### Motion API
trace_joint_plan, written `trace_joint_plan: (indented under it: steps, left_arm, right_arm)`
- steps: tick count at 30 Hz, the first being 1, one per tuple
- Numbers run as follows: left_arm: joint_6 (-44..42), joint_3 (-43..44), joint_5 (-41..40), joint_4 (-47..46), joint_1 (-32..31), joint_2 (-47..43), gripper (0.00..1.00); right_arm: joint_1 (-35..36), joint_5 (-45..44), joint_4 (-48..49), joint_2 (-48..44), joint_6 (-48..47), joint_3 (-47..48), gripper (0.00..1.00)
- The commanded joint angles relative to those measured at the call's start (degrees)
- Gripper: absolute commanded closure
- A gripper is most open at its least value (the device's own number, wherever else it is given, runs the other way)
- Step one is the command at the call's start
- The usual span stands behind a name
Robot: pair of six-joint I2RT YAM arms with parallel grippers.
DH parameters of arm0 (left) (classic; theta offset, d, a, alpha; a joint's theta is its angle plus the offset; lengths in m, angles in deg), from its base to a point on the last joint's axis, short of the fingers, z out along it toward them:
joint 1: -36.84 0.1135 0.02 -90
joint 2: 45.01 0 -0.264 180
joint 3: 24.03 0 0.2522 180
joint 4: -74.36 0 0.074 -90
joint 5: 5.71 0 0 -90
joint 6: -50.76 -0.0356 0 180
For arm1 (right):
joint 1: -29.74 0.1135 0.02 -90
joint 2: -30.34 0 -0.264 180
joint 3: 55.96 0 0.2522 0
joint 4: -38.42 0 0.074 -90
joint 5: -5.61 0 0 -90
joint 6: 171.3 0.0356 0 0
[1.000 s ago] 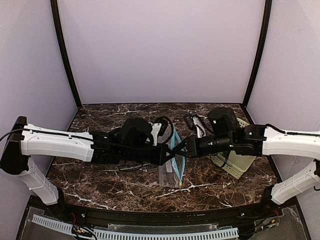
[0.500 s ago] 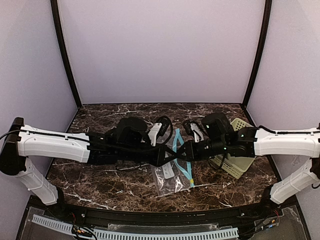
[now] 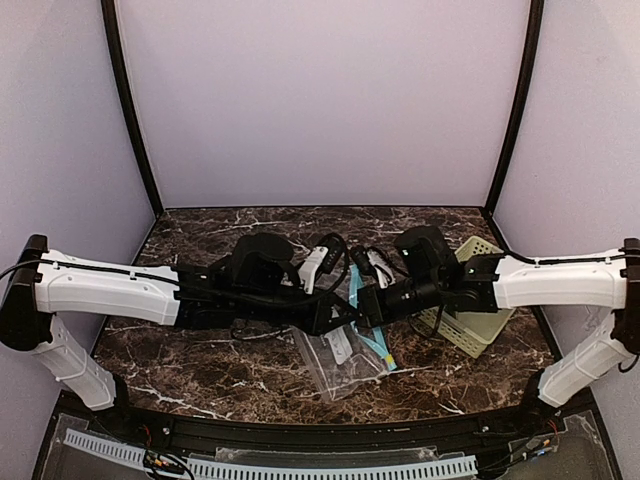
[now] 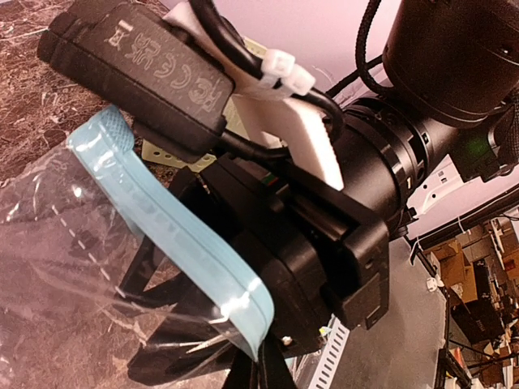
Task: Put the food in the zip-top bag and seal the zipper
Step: Adjust the zipper on the food storage bag.
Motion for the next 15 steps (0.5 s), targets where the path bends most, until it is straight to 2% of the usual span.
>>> trace_joint_plan:
  steps: [1,9,15]
  left_arm:
    - [-1.05,-0.20,-0.44,-2.69,0.52,-1.12,0.99]
    - [-1.13,-0.85,-0.19,-1.69,1.03,-3.31,0.99]
    - [-0.33,-0.91,0.17,-0.10,1.15,-3.63,0.99]
  right_arm:
    - [0.55,2.98,4.39,2.27,0.48,-0.70,0.59]
    - [0.79,-7.79,-4.20,5.14,-1.08,2.07,0.53]
    - [1.35,-17.06,-12.57,7.50,-0.65,5.70,0.53]
